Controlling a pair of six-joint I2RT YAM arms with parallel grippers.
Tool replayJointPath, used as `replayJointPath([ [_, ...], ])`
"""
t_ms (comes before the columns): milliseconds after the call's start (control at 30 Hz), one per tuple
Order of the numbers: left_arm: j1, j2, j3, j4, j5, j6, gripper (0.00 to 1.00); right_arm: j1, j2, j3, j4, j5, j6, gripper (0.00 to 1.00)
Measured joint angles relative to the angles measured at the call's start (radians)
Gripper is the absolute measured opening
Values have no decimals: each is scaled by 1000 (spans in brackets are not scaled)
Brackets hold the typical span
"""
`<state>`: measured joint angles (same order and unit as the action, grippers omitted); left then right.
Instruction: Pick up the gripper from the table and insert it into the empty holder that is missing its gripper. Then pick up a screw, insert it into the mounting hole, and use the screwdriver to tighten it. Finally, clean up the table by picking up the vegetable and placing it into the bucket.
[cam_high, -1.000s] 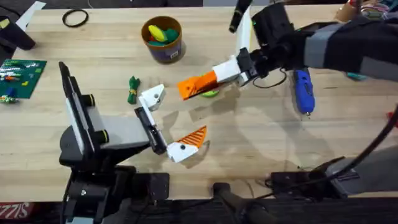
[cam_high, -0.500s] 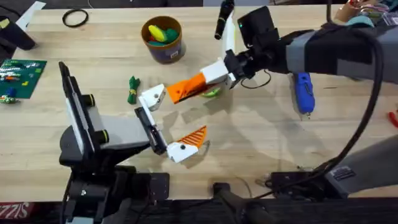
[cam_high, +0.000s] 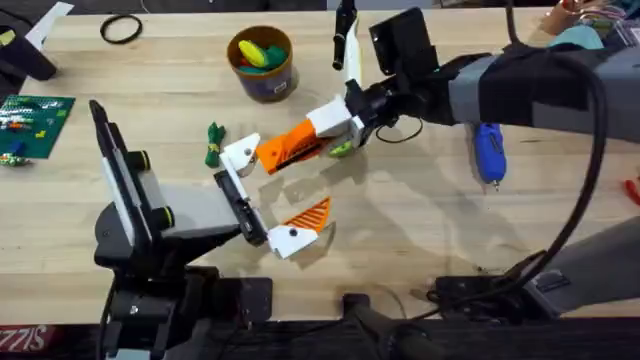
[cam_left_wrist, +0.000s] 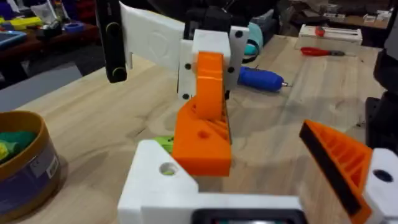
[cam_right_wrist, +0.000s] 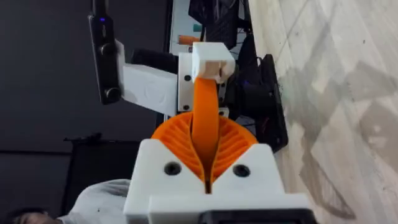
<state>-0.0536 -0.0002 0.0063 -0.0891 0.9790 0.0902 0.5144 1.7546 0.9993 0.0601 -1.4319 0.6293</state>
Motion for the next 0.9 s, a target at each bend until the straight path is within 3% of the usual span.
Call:
replayJointPath([
  [900, 2, 0, 0, -1, 7, -12, 990, 15, 41, 0, 118, 12, 71, 8],
])
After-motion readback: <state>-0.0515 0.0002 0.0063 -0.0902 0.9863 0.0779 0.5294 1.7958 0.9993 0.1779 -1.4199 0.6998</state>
